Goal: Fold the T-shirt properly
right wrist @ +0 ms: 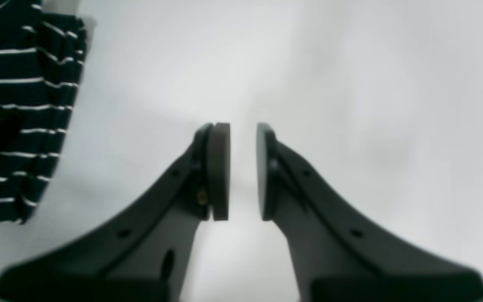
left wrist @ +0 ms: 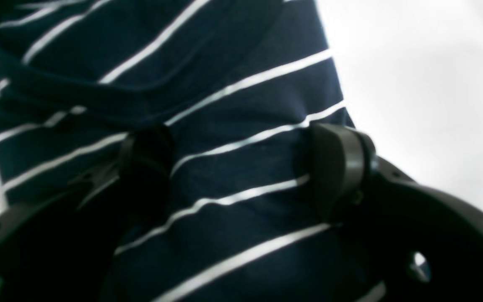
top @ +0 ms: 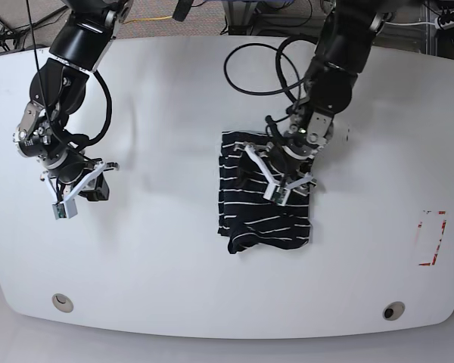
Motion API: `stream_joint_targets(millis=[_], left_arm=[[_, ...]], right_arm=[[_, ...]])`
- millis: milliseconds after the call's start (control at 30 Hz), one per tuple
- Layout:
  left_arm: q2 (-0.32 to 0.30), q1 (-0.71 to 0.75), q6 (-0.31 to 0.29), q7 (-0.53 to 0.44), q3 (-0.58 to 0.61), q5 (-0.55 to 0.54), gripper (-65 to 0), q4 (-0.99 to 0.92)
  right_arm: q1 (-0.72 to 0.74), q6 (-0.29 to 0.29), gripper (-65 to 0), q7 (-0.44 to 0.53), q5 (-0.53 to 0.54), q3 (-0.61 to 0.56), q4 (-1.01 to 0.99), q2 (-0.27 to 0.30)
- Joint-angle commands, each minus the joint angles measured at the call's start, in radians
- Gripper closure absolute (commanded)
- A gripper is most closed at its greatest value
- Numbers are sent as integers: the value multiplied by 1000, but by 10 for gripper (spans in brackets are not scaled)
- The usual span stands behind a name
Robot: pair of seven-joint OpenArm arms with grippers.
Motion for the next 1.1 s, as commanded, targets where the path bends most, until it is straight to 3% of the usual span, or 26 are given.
stream_joint_targets(millis=[0,100,367,700,933,1067], left_arm=[[-105,61,-52,203,-75,-14,-468,19],[-179,87,-153,254,-198,-46,-465,57],[-363,141,-328,317,-485,-48,-465,57],[-596,204,-476,341,-698,-49,-465,-58],[-630,199,-598,347,-806,-49,-464,-59],[-628,202,-601,369,-856,-51,-464,80]], right_arm=[[19,5,-101,16,19,3,23,14],[-1,5,-101,16,19,3,23,15],[-32,5,-101,18,19,3,25,15],[-87,5,-101,20,19,3,68,8],[-146,5,-101,23,18,-7,180,-26],[-161,5,-101,23,18,-8,195,-29]])
